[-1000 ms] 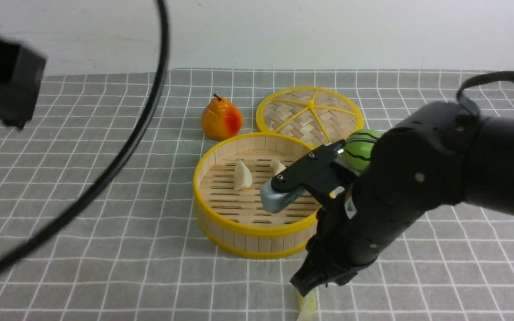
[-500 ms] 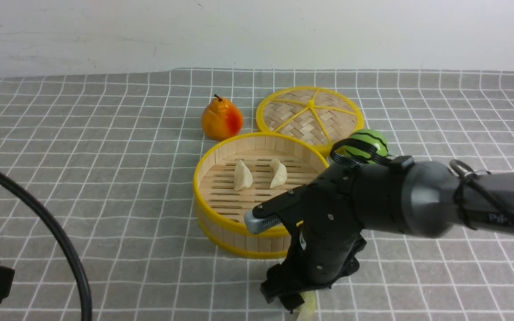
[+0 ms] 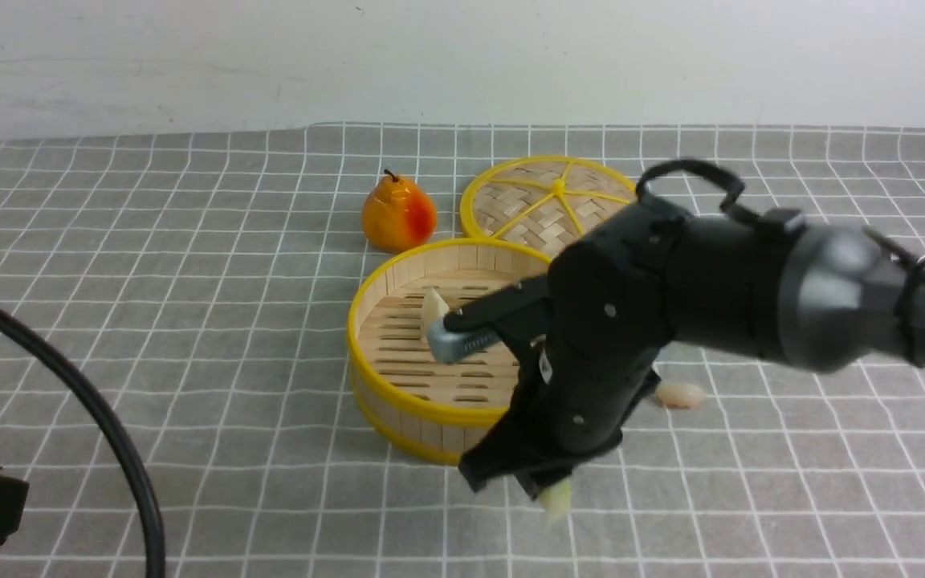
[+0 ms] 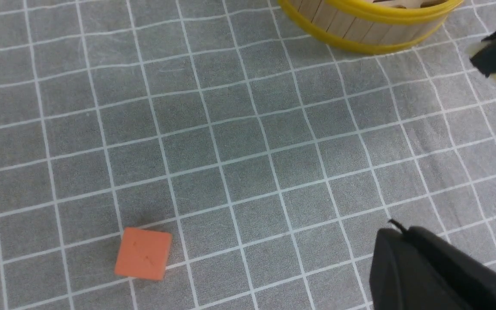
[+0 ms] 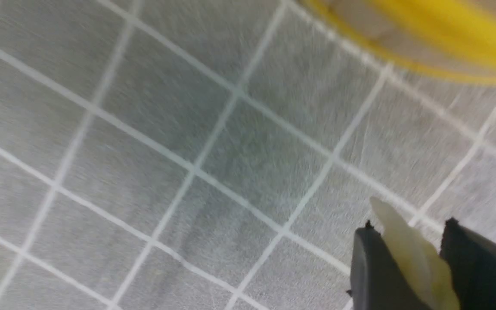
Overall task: Put the dumplings into the steamer on the table with the grey tablecloth.
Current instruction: 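Place the dumpling in the bamboo steamer basket with the right gripper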
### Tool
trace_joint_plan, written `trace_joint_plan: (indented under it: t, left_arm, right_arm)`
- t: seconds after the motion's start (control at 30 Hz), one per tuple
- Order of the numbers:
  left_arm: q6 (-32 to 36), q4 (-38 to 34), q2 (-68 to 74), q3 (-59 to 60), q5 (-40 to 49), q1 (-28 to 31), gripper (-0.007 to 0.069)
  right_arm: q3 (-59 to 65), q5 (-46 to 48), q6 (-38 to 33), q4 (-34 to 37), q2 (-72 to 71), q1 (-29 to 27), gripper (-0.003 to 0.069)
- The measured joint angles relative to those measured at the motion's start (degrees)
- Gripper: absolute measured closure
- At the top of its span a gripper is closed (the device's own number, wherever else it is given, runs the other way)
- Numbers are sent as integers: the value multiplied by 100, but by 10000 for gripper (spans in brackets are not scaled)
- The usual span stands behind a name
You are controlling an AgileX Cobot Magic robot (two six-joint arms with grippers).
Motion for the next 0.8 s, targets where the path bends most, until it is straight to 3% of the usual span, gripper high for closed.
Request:
trace_joint_plan:
  t: [0.4,0.6,0.8]
  left_arm:
    - [0,23,0,0,-78,0,638]
    - [0,23,0,0,-78,0,638]
    - [0,87,0,0,-78,0,638]
  right_arm:
    - [-2374,-196,119,-262,1517,-264,461]
    - [-2842,6,191,-274,2236,-329,459]
    - [-2901,79,191,-268,2352,-329,311]
